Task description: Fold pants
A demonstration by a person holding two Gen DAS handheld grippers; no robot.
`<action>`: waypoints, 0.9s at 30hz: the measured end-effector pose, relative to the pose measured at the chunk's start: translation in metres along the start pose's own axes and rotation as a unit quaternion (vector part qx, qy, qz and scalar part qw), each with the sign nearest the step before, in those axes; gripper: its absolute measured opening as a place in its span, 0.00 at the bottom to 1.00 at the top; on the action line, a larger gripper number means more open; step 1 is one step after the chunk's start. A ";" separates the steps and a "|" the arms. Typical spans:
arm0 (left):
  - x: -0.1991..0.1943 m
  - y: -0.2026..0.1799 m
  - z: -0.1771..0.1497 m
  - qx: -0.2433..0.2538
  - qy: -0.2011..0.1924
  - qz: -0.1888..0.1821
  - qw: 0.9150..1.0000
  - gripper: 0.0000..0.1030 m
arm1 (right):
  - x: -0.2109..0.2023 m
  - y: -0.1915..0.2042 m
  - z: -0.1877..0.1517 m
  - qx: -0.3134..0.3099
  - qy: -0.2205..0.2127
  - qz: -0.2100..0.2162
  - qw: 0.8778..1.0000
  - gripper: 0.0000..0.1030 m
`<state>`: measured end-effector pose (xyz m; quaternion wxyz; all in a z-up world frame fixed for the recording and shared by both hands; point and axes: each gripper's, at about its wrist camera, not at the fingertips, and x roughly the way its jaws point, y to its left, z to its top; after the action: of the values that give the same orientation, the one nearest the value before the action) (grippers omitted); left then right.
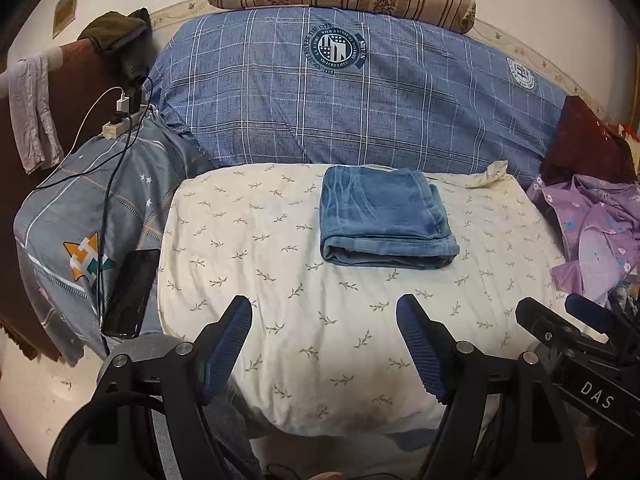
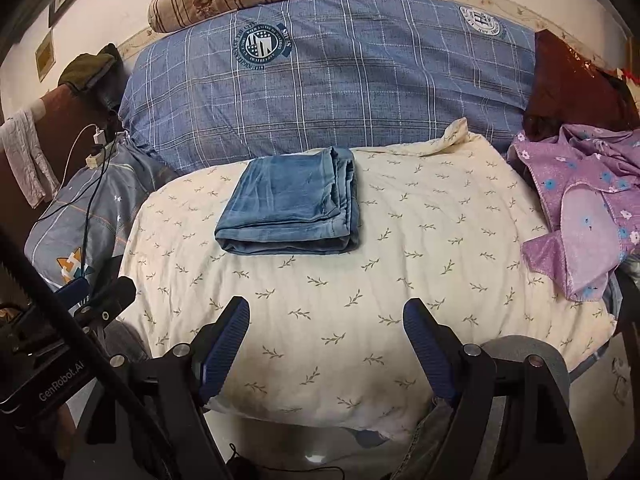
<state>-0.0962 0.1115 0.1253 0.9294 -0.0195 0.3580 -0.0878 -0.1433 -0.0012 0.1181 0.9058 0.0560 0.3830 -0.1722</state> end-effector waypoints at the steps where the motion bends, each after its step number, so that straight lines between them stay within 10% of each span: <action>1: -0.001 0.000 0.000 0.001 -0.001 0.001 1.000 0.73 | -0.002 -0.001 0.001 0.000 -0.002 0.000 1.000 0.78; 27: -0.007 -0.004 -0.002 0.016 0.001 0.002 1.000 0.73 | -0.015 0.000 0.001 0.001 -0.012 -0.004 1.000 0.78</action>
<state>-0.1035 0.1087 0.1291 0.9294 -0.0038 0.3573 -0.0921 -0.1529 0.0027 0.1294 0.9094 0.0532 0.3726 -0.1771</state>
